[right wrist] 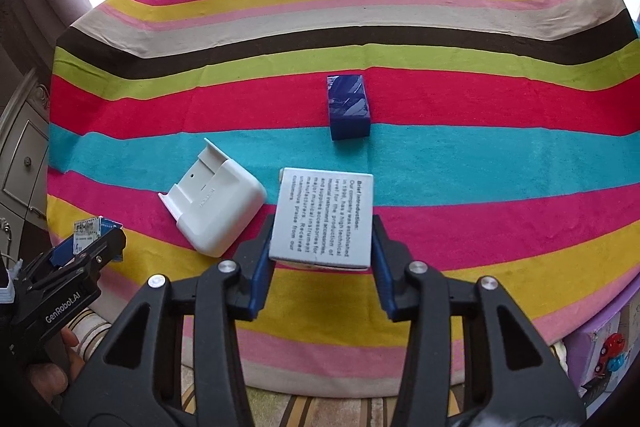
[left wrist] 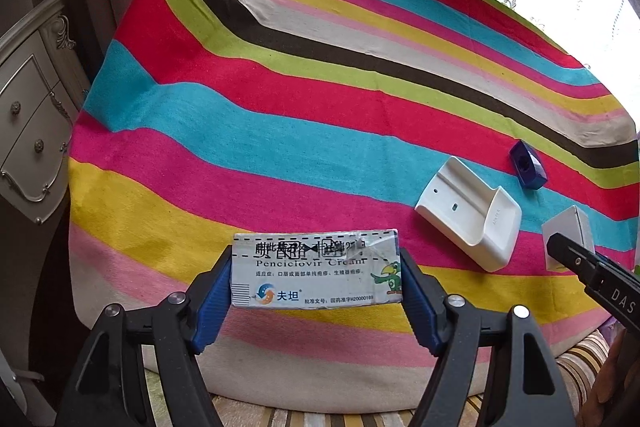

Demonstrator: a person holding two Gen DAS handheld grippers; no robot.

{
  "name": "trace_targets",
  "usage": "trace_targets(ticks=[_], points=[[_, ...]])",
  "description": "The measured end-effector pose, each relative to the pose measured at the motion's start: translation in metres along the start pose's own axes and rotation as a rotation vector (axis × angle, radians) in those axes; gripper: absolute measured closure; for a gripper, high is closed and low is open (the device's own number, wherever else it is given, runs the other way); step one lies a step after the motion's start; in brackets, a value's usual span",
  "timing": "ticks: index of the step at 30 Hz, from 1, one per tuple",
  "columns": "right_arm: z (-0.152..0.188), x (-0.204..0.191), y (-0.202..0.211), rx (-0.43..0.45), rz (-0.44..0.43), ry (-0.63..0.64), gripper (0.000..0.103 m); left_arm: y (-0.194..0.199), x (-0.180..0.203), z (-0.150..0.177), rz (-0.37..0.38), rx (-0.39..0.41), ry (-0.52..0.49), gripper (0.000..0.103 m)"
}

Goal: Organize rigid objects
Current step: 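Carry the Penciclovir box and the white printed cube box over the purple box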

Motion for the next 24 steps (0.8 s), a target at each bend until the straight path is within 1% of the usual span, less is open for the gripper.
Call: trace_targets(ticks=[4,8,12,15,18,24], points=[[0.003,0.003,0.012,0.017,-0.012,-0.005,0.056,0.011,0.004,-0.006,-0.012,0.041,-0.017,0.027],[0.009,0.008,0.027,0.031,-0.027,-0.012,0.056,0.024,0.017,-0.006,0.033,0.051,-0.013,0.027],[0.017,0.014,0.040,0.037,-0.045,-0.023,0.056,0.045,0.040,0.003,0.068,0.063,-0.051,0.028],[0.025,0.023,0.054,0.038,-0.068,-0.046,0.056,0.060,0.056,0.006,0.107,0.076,-0.067,0.027],[0.032,0.037,0.068,0.042,-0.085,-0.072,0.056,0.072,0.077,0.012,0.147,0.078,-0.102,0.027],[0.052,0.067,0.098,0.052,-0.088,-0.108,0.056,0.089,0.135,0.025,0.238,0.070,-0.202,0.028]])
Point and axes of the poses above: each gripper's, at about its wrist camera, not at the fingertips, and y roughly against the way its jaws point, x to its right, z to its underside, the point moved 6 cm from there along -y, roughly the way its jaws point, and after that the axes turned 9 degrees about -y, right-handed, at the moved point
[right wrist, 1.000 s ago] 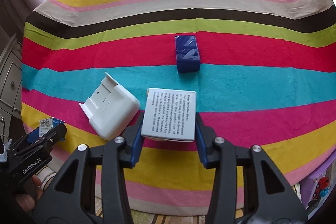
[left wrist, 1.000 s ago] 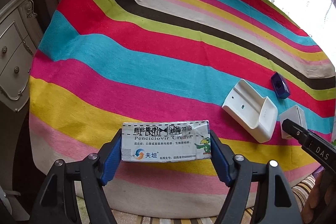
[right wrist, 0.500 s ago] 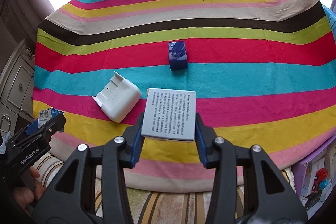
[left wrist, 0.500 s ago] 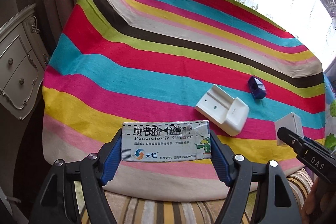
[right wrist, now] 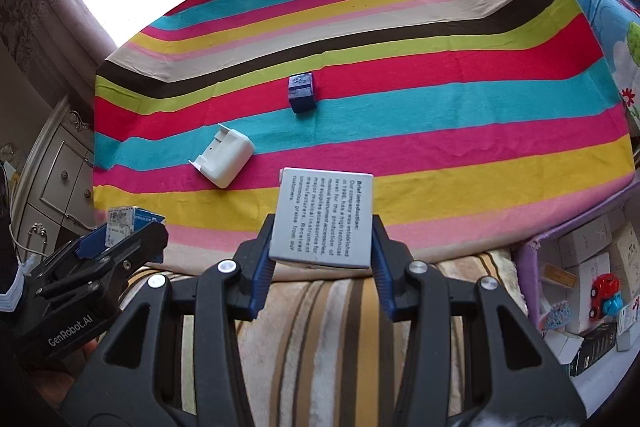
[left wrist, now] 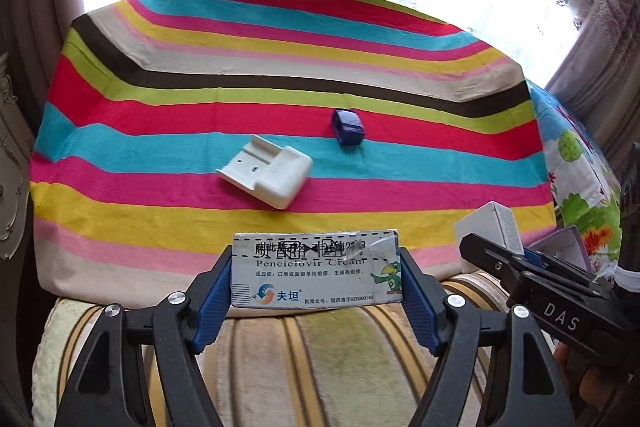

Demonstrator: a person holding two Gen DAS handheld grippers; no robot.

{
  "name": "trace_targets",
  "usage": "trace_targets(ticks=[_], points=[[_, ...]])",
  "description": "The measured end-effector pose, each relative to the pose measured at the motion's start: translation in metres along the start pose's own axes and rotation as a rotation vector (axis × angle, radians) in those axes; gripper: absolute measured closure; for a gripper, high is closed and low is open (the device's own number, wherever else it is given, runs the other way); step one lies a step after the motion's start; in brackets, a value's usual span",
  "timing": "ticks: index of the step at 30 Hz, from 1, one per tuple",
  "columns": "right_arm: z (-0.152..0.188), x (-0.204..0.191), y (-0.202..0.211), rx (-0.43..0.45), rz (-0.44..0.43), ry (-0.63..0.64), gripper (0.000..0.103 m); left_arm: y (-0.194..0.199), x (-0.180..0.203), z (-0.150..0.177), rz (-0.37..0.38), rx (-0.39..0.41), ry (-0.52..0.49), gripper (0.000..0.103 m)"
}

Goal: Organize rigid objects
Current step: 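Carry the Penciclovir box and the white printed cube box over the purple box, then lower both held boxes into the purple box and open both tools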

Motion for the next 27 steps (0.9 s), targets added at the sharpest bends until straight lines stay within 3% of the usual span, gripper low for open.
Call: trace_targets(ticks=[13,19,27], points=[[0.020,0.117,0.074,0.066,0.065,-0.186,0.056,0.007,0.132,0.008,0.158,-0.027,-0.240,0.027],[0.043,0.203,0.111,0.111,0.186,-0.345,0.056,0.013,0.198,0.017,0.246,-0.033,-0.375,0.027],[0.076,0.292,0.139,0.099,0.344,-0.471,0.056,0.016,0.257,0.033,0.338,-0.058,-0.495,0.027]])
Point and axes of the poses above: each gripper's, at about its wrist camera, not at the fingertips, and y roughly against the way its jaws point, x to its right, z to its underside, the point moved 6 cm from there along -y, roughly the way its jaws point, and after that the axes turned 9 degrees about -y, right-handed, at the moved point
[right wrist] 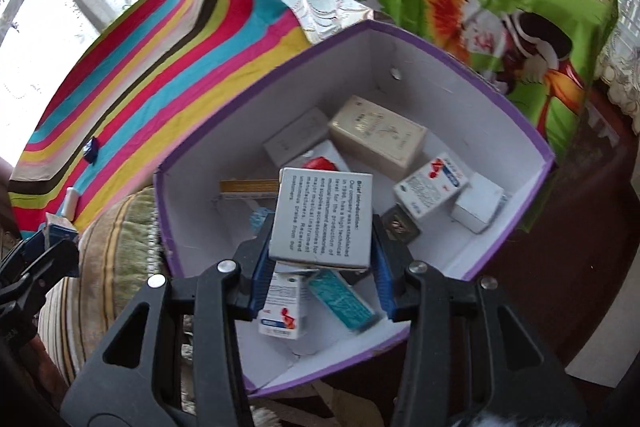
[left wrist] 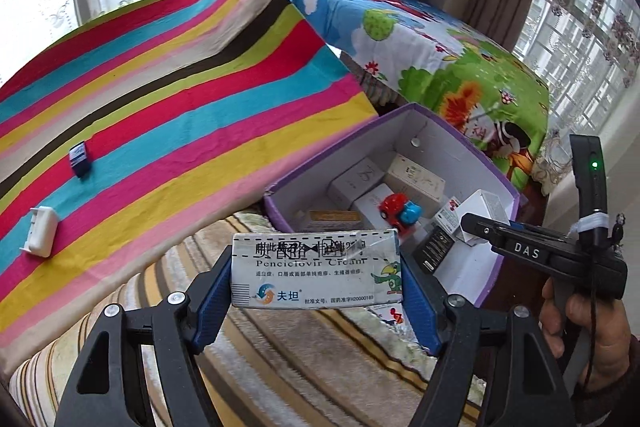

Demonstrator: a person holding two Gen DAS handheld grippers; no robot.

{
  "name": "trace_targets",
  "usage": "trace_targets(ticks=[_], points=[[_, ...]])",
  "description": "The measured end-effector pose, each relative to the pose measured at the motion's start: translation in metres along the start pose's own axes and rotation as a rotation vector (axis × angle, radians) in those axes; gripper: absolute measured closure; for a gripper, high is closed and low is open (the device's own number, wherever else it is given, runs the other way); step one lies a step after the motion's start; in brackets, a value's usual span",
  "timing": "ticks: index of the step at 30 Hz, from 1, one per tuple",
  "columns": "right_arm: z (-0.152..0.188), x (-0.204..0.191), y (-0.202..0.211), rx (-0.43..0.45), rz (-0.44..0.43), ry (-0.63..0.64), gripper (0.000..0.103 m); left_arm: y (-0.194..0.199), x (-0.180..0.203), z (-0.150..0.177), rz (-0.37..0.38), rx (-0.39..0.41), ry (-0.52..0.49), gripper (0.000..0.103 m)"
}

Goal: Organize rigid objects
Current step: 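Lower both held boxes into the purple box and open both tools, then withdraw both open tools from the purple box back to the pile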

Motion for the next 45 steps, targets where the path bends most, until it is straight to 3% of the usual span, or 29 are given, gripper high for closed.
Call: trace_targets(ticks=[5,9,12,18,23,34,45], points=[[-0.008,0.030,-0.001,0.013,0.073,-0.035,0.055,-0.006,0.029,-0.002,0.079,-0.010,-0.062,0.026],[-0.010,0.039,-0.003,0.003,0.111,-0.046,0.053,-0.014,0.043,0.000,0.122,-0.037,-0.090,0.017],[-0.011,0.045,-0.005,0.006,0.124,-0.058,0.029,-0.016,0.043,0.001,0.136,-0.046,-0.086,0.016],[-0.014,0.037,0.003,0.030,0.120,-0.033,0.027,-0.008,0.021,0.003,0.130,-0.039,-0.034,0.016],[-0.017,0.011,0.007,0.033,0.082,0.008,0.027,0.002,-0.018,0.006,0.079,-0.017,0.034,0.016],[-0.020,-0.082,0.002,0.023,-0.009,0.175,0.027,0.021,-0.144,0.038,-0.083,-0.011,0.212,0.016],[-0.013,-0.181,-0.011,0.015,-0.091,0.336,0.024,0.022,-0.243,0.067,-0.216,-0.037,0.300,0.016]])
Point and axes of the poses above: each gripper's, at about its wrist camera, not at the fingertips, and y roughly against the way its jaws point, x to its right, z to its underside, the point moved 6 cm from there along -y, roughly the way its jaws point, and after that the axes turned 9 degrees about -y, right-handed, at the moved point
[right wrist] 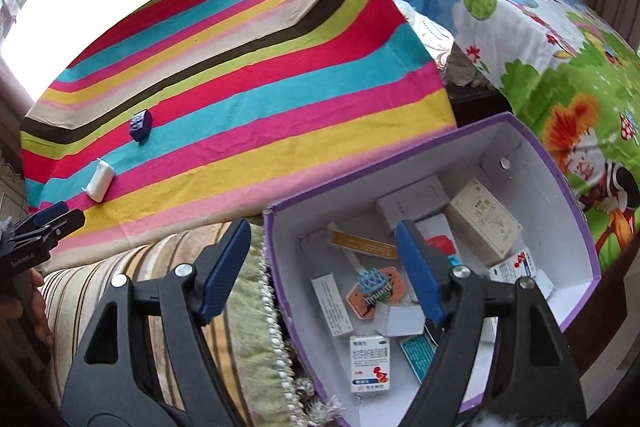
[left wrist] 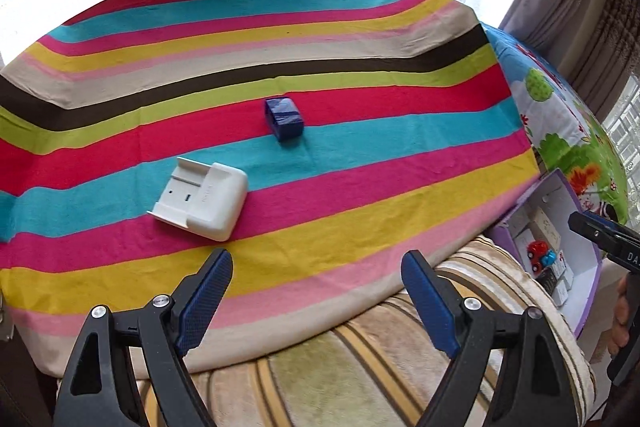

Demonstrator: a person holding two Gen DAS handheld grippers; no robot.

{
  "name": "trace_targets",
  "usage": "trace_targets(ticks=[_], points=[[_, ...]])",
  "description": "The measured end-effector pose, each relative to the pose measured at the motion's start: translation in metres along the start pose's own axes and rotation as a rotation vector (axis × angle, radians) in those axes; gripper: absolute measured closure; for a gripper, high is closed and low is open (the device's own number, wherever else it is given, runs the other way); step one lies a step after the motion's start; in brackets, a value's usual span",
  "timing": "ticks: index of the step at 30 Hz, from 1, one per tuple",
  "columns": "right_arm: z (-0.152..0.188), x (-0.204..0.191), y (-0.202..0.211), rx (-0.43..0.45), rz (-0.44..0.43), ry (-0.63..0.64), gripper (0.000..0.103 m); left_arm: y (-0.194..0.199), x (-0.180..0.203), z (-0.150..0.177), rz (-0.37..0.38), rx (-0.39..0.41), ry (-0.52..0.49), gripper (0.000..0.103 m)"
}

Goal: Organize rigid objects
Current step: 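Withdraw both open tools from the purple box back to the pile, then grasp the white plastic holder with the left tool while the right tool grasps the blue cube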

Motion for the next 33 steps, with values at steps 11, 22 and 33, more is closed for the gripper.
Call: trace_targets(ticks=[11,22,33], points=[[-0.023,-0.112,-0.055,-0.060,-0.083,0.186,0.022,-0.050,-0.060,-0.016,-0.086,-0.073,0.009,0.016],[-0.045,-0.230,-0.135,-0.086,-0.143,0.338,0.023,-0.085,-0.071,-0.015,-0.082,-0.111,-0.045,0.038],[-0.050,-0.273,-0.187,-0.100,-0.139,0.379,0.023,-0.083,-0.068,-0.017,-0.077,-0.060,-0.070,0.053]])
Point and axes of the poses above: each gripper's, at about its wrist camera, not at the fingertips, and y roughly against the way its jaws point, x to its right, z to its underside, the point moved 6 cm from there along -y, roughly the way its jaws point, and after that the axes turned 9 degrees about -y, right-handed, at the moved point
